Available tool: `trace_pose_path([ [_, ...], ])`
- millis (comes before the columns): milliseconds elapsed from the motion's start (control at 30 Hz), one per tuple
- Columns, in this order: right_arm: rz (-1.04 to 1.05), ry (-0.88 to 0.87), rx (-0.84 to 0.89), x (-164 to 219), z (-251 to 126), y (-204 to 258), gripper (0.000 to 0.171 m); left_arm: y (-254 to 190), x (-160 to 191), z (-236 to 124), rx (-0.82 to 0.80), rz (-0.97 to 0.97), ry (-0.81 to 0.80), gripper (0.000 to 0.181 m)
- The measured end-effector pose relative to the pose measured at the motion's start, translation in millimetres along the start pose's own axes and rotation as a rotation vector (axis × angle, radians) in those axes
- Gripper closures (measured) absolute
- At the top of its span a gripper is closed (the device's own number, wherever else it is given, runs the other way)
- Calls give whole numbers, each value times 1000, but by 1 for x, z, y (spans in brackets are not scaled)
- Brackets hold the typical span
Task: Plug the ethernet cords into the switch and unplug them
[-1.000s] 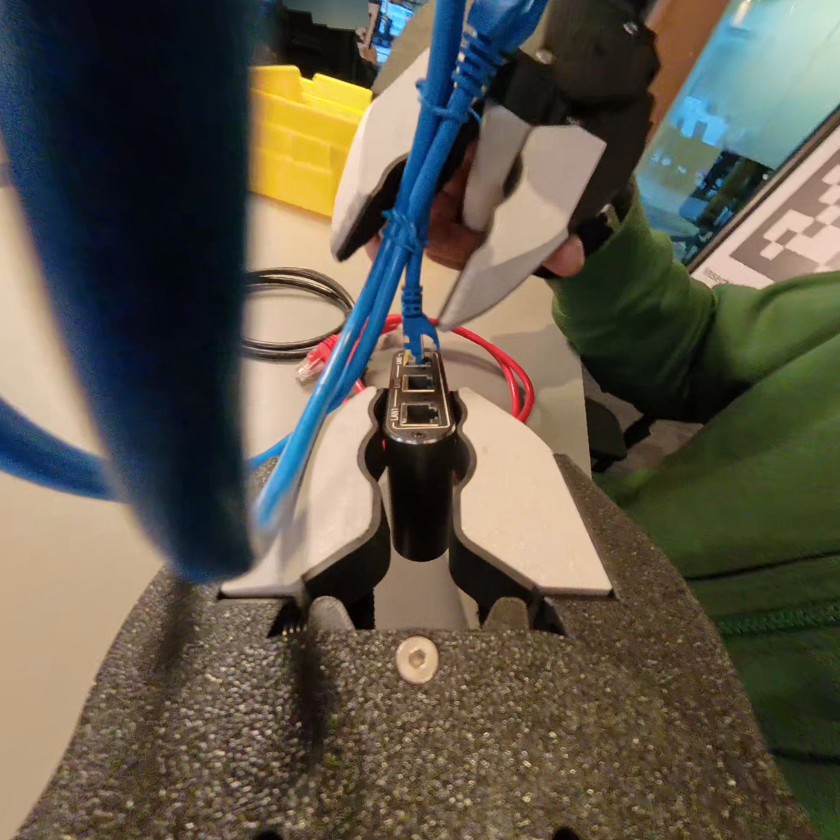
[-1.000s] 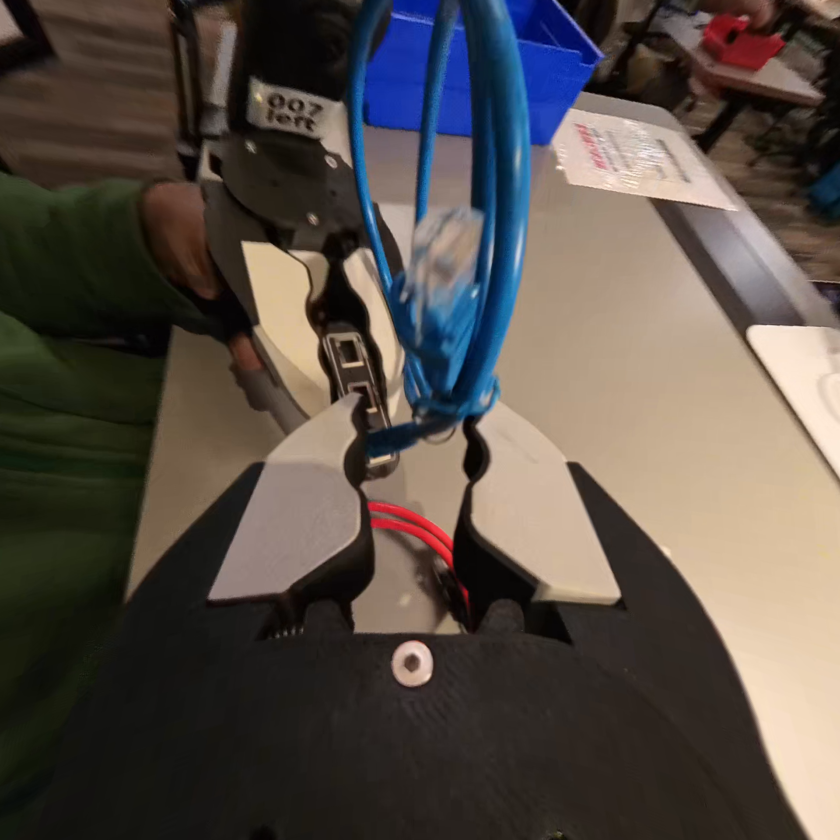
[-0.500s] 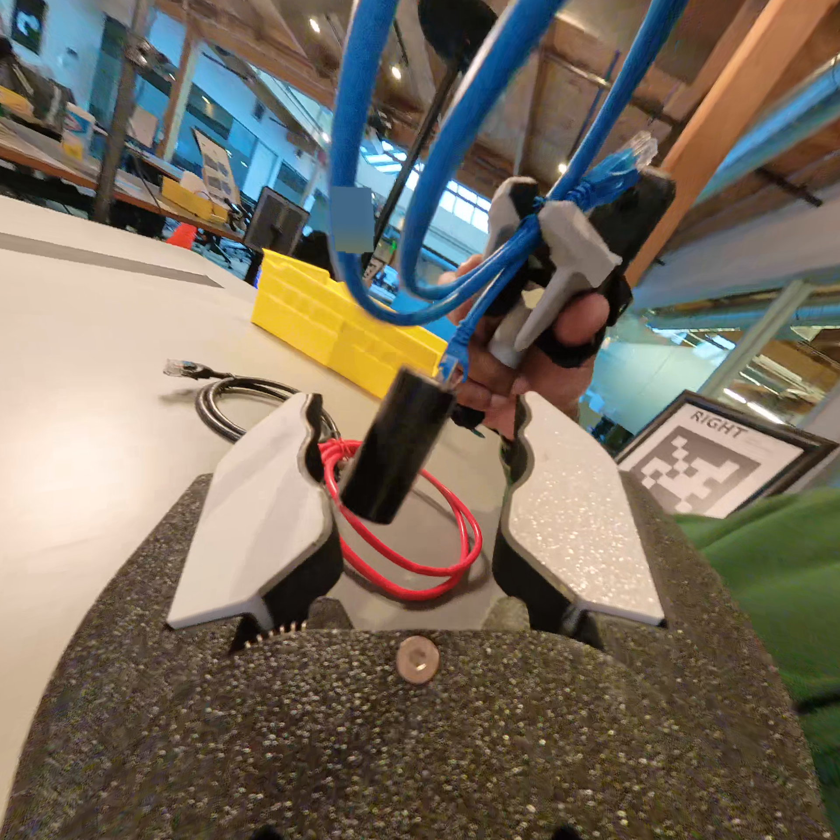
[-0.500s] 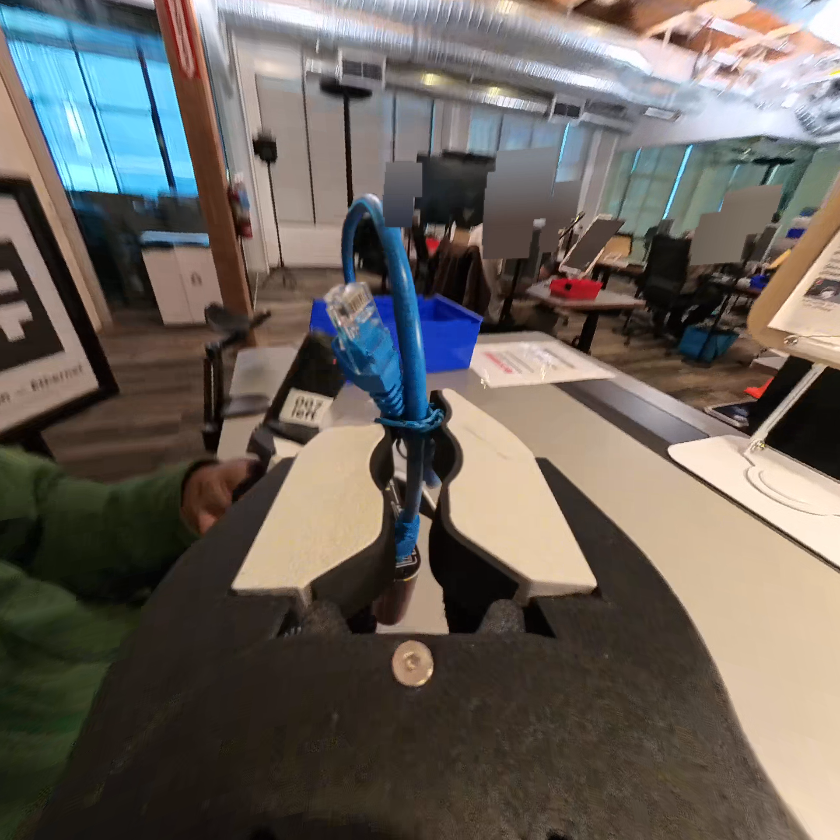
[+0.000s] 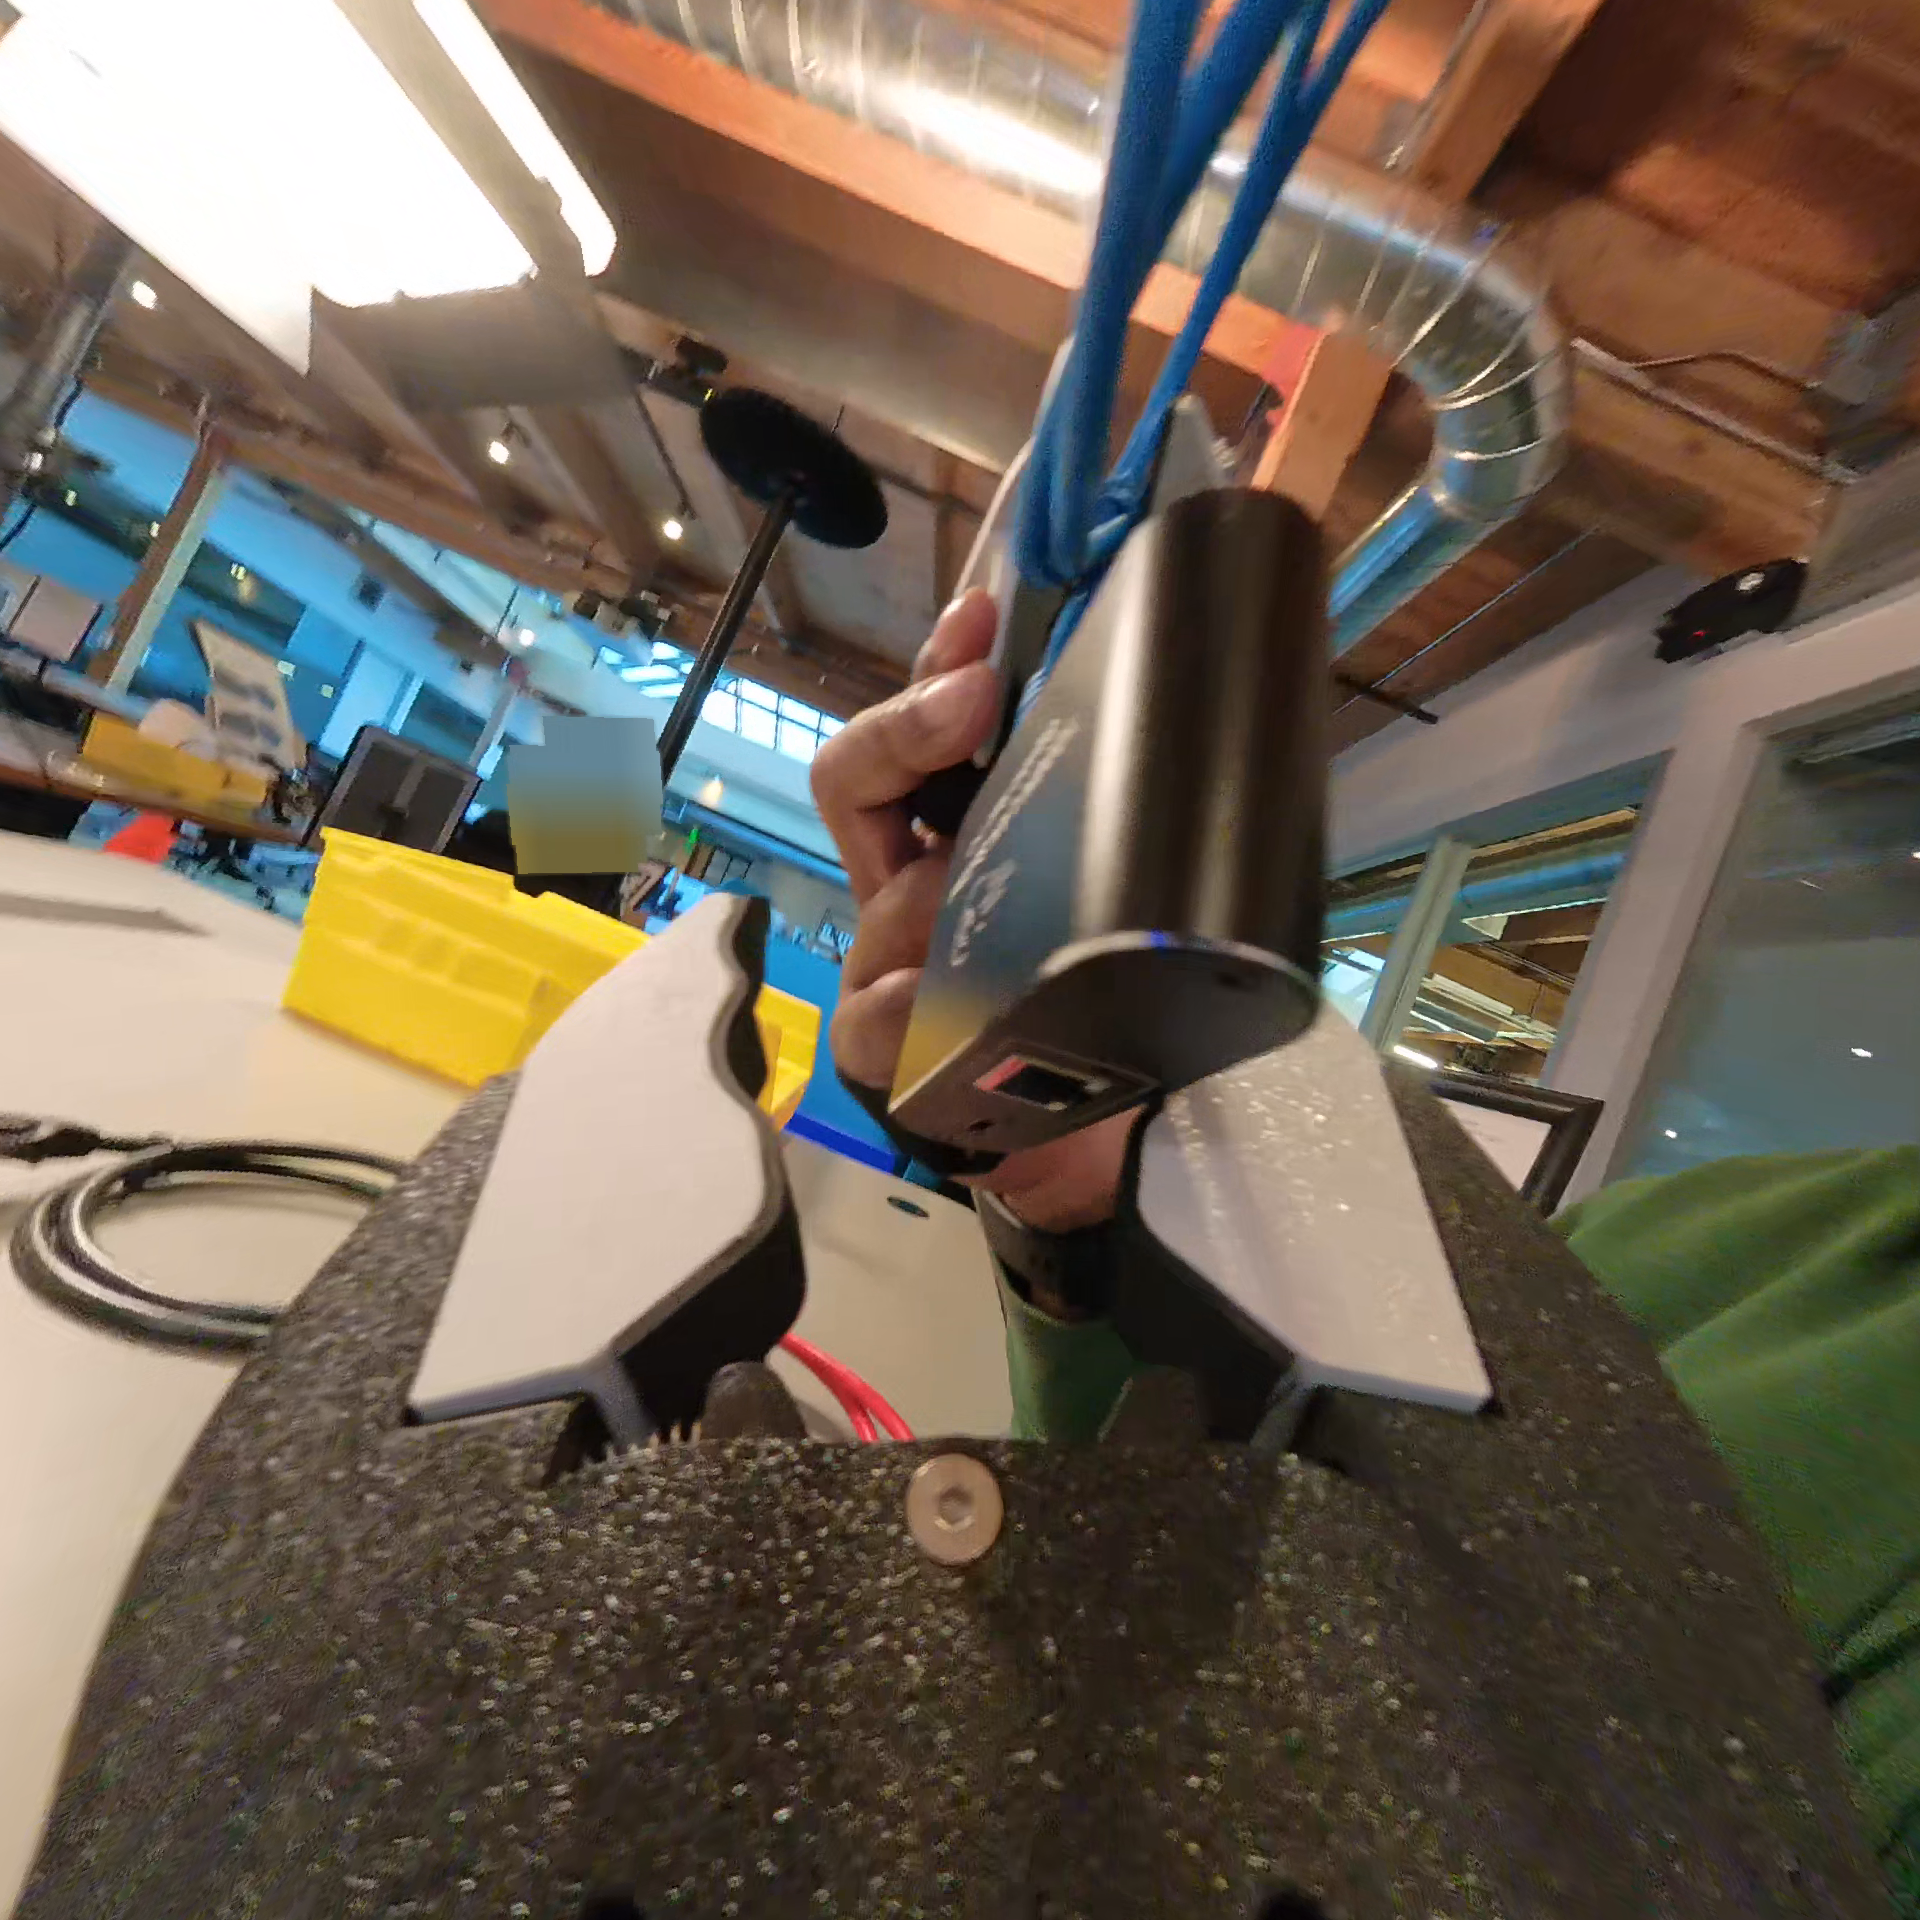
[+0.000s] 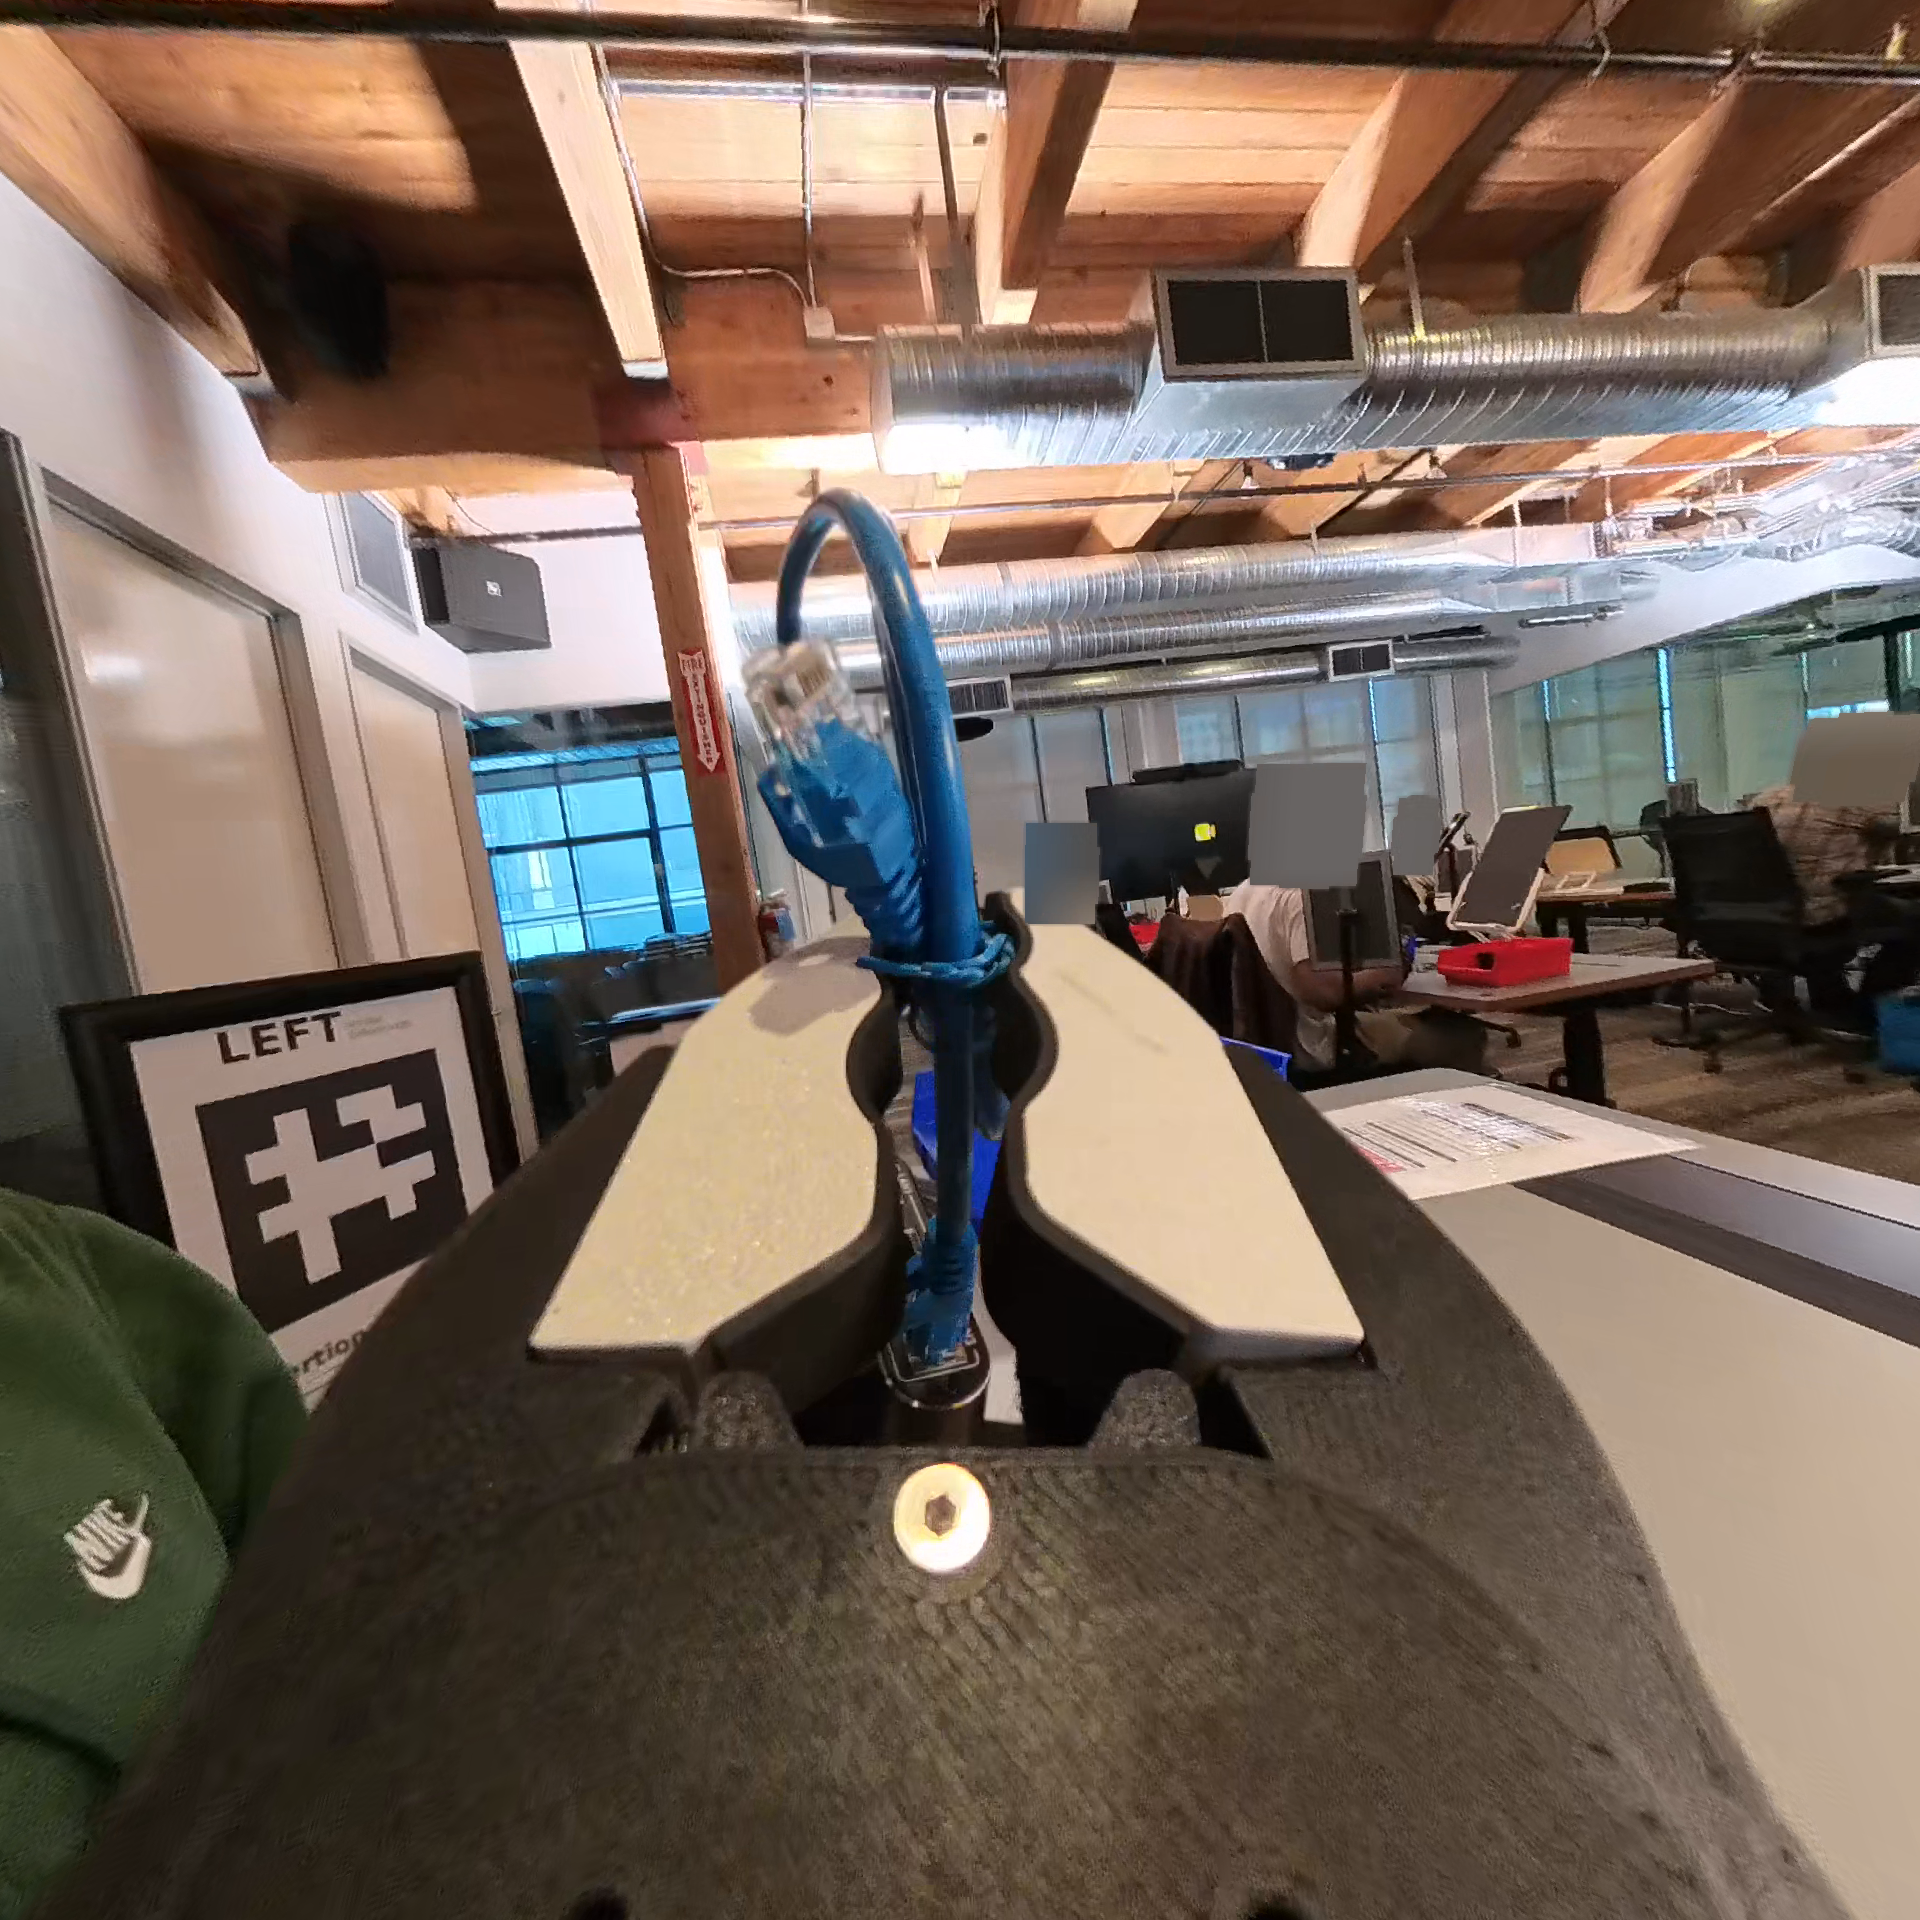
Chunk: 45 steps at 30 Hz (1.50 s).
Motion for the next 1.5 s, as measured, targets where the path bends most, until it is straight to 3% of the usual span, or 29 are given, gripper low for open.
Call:
trace_pose_path([
  [200,22,20,70,10,-7,-11,158,-7,-10,-7,21,85,-73,146],
  [367,-50,58,157,20,-16,-20,155,-2,-13,-12,-24,98,-64,151],
  [567,-129,219,214,32,-29,-26,133,0,-25,-24,-108,181,-117,153],
  [733,-110,375,150,52,-39,-24,136,1,-34,-31,-161,234,-148,152],
  [900,60,443,28,78,-38,-19,136,-3,-25,-24,-183,325,-29,153],
  [1033,15,475,-15,85,-36,-10,137,-8,-17,-17,-164,380,54,152],
  [1100,15,475,-37,85,-36,-8,146,-6,-16,-18,-164,361,59,152],
  [1500,-65,447,15,78,-41,-12,148,0,-15,-22,-152,244,48,153],
])
Point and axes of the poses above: each gripper's, where its closed fingertips meet, z out along the fingers, x out of its underside, y = z × x across the jaws, the point moved 6 cm from there along -z, back along the fingers, and after that the axes turned 3 degrees about -y, right-handed, at the moved point
